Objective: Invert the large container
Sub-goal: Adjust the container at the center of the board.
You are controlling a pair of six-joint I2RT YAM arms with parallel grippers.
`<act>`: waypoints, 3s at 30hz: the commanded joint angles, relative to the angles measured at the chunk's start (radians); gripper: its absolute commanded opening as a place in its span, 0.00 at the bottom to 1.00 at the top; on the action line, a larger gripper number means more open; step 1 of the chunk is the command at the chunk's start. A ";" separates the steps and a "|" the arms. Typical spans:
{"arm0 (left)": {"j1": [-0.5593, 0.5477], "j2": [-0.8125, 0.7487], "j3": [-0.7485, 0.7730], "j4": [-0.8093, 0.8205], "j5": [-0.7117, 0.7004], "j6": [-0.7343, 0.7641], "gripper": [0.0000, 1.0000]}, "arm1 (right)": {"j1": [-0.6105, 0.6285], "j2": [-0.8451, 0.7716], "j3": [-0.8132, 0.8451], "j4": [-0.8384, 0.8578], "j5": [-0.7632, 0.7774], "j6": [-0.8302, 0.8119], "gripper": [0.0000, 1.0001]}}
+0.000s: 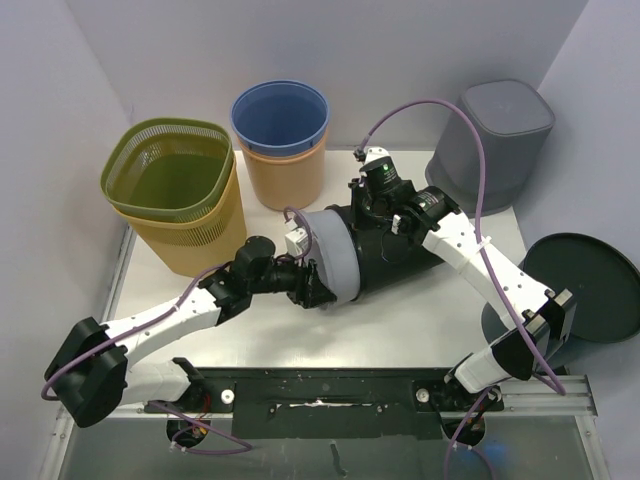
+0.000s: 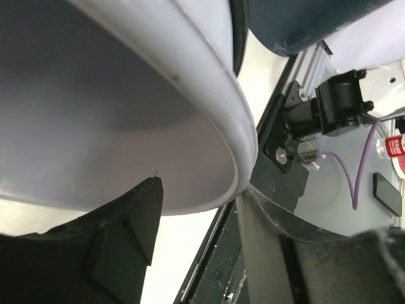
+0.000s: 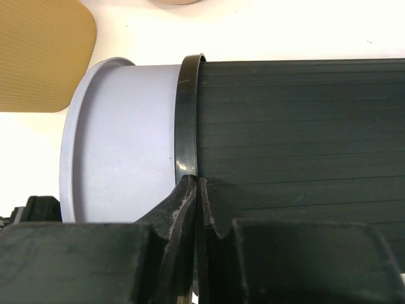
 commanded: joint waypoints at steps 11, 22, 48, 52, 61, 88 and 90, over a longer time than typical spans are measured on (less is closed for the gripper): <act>-0.014 0.008 0.114 0.048 -0.075 -0.067 0.18 | 0.012 0.003 0.034 -0.003 -0.023 -0.011 0.07; 0.008 0.062 0.176 -0.011 -0.081 -0.135 0.00 | 0.126 -0.051 0.127 -0.135 0.130 -0.115 0.69; 0.061 -0.022 0.208 0.066 -0.183 -0.268 0.00 | 0.272 -0.204 -0.090 0.002 0.439 -0.067 0.99; 0.063 -0.012 0.220 0.049 -0.176 -0.266 0.00 | 0.261 -0.210 -0.121 0.030 0.337 -0.057 0.98; 0.063 0.005 0.218 0.094 -0.144 -0.294 0.00 | 0.240 -0.178 -0.146 0.019 0.414 -0.048 0.95; 0.252 -0.052 0.296 0.234 0.220 -0.401 0.00 | -0.159 -0.163 -0.296 -0.047 0.322 -0.039 0.84; 0.254 -0.055 0.310 0.209 0.215 -0.380 0.00 | -0.163 -0.162 -0.306 -0.050 0.320 -0.036 0.84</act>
